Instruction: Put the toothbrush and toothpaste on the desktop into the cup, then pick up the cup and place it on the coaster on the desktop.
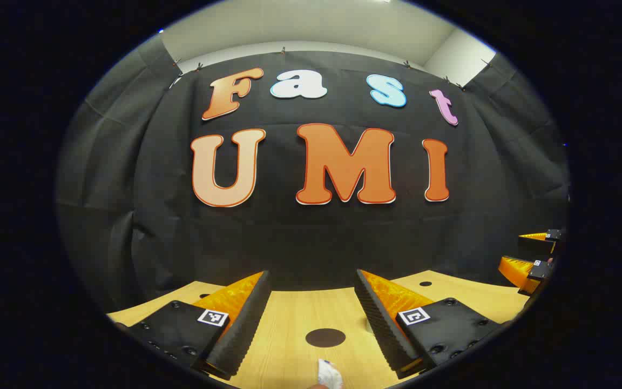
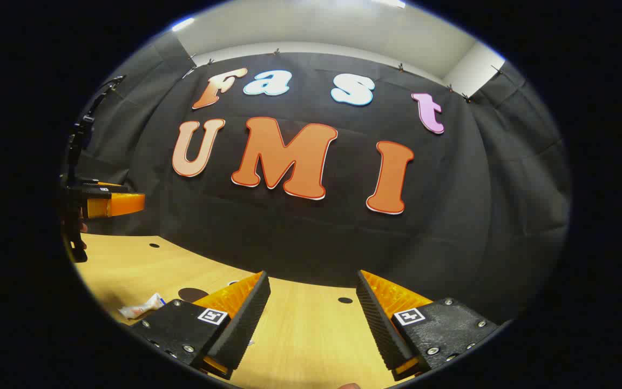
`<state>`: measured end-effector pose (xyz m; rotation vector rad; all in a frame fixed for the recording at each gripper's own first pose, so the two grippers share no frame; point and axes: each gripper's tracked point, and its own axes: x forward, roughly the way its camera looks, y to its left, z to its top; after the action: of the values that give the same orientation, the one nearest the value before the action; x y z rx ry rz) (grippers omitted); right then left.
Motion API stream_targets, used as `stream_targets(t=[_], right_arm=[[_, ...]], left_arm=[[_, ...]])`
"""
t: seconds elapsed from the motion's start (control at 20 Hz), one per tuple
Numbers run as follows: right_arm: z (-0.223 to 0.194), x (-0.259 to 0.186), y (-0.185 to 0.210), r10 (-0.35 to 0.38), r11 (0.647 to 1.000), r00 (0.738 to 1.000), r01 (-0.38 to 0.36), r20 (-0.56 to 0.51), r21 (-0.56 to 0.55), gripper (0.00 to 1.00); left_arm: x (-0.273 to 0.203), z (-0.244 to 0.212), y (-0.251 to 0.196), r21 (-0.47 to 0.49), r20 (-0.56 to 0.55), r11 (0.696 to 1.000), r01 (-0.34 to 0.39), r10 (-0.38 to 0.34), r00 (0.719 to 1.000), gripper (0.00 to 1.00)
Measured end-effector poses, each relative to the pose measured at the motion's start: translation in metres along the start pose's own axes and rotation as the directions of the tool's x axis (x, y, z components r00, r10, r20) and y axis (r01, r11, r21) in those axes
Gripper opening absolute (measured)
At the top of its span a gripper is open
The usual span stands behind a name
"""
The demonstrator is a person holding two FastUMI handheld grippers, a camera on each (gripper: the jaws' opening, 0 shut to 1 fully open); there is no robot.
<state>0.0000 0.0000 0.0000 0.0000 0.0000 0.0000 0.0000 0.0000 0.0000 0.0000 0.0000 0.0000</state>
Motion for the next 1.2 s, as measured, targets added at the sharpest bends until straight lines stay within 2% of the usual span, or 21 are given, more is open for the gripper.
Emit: stream_targets(t=[0.4, 0.75, 0.9, 0.95, 1.2], right_arm=[[-0.016, 0.020, 0.020, 0.076, 0.995, 0.991, -0.068, -0.109, 0.077, 0.96], [-0.023, 0.029, 0.044, 0.111, 0.993, 0.979, -0.100, -0.171, 0.068, 0.96], [-0.034, 0.032, 0.060, 0.148, 0.987, 0.960, -0.127, -0.237, 0.101, 0.92], [-0.038, 0.034, 0.066, 0.161, 0.984, 0.951, -0.134, -0.264, 0.119, 0.91], [-0.062, 0.034, 0.090, 0.220, 0.970, 0.893, -0.159, -0.392, 0.183, 0.88]], left_arm=[[0.025, -0.028, 0.007, -0.034, -0.073, 0.999, 0.010, -0.013, 0.997, 0.99], [0.033, -0.039, 0.003, -0.015, -0.124, 1.000, 0.009, -0.011, 0.992, 1.00], [0.033, -0.051, 0.001, -0.010, -0.182, 0.999, 0.030, -0.032, 0.983, 0.95], [0.032, -0.058, -0.001, -0.014, -0.207, 0.999, 0.035, -0.037, 0.978, 0.99], [0.028, -0.091, -0.007, -0.026, -0.334, 0.998, 0.061, -0.066, 0.940, 0.99]])
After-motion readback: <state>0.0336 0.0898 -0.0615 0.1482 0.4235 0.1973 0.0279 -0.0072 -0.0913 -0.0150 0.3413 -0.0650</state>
